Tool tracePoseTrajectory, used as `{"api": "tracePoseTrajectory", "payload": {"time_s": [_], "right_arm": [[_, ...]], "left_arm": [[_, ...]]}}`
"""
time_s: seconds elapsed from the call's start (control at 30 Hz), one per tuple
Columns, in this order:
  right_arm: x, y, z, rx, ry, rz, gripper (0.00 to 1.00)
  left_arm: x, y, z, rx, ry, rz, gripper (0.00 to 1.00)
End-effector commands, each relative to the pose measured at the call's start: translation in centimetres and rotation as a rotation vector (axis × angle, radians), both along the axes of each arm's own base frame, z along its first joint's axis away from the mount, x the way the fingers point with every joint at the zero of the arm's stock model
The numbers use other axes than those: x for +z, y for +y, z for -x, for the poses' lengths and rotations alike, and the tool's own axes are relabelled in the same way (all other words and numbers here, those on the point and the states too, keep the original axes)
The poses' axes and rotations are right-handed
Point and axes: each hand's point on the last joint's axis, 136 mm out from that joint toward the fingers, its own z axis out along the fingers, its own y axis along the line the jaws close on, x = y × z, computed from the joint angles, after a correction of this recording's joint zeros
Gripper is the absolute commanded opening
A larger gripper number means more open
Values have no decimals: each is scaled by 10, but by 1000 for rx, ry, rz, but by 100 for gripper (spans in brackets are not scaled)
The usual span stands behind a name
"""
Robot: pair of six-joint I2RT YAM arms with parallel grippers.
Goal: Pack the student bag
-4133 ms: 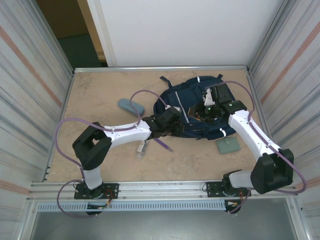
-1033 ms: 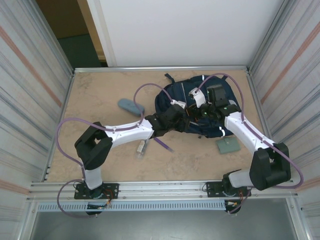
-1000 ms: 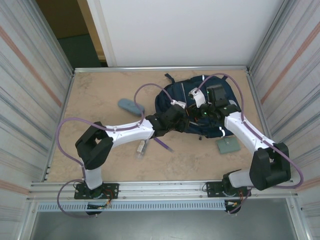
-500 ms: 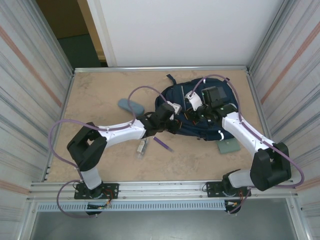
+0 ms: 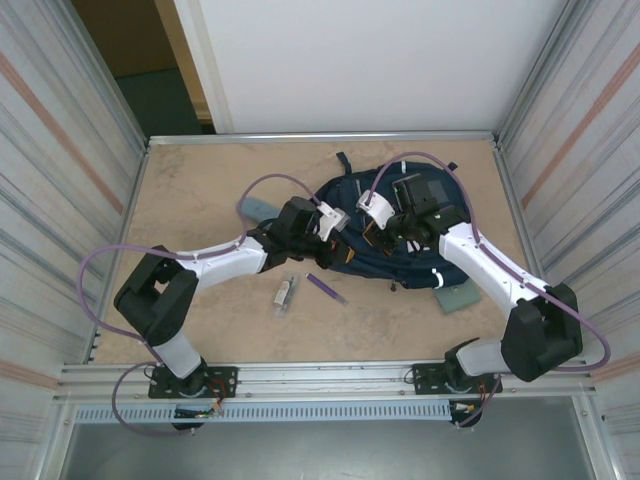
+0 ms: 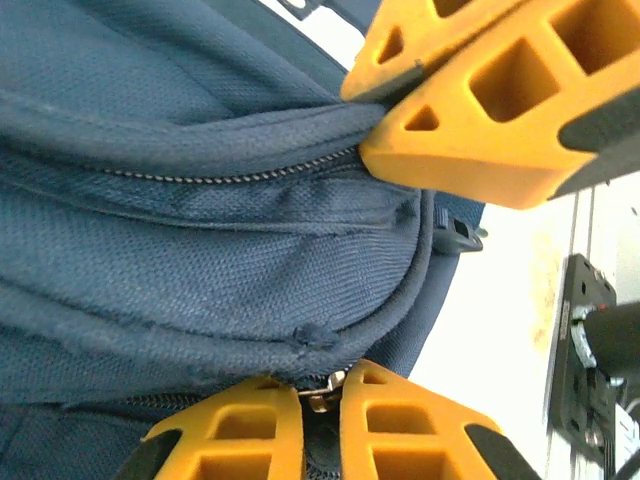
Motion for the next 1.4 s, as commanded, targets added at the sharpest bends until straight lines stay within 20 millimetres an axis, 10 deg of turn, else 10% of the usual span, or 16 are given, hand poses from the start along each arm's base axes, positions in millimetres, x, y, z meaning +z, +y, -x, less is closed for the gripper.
{"api": "tracePoseTrajectory", "payload": {"time_s": [0.0, 0.5, 0.73, 1.2, 1.37], "right_arm": [[3, 0, 7, 63, -4, 24, 0], [3, 9, 8, 87, 24, -16, 0], [1, 6, 3, 71, 21, -4, 0], [-6, -7, -2, 33, -12, 73, 0], [3, -3, -10, -34, 23, -4, 0]], "left_arm": [[43, -7, 4, -115, -114, 92, 1], [28, -21, -7, -20, -27, 190, 29], [-5, -9, -10, 58, -10, 58, 0], [-12, 52, -44, 271, -80, -60, 0], [14, 10, -1, 58, -171, 40, 37]]}}
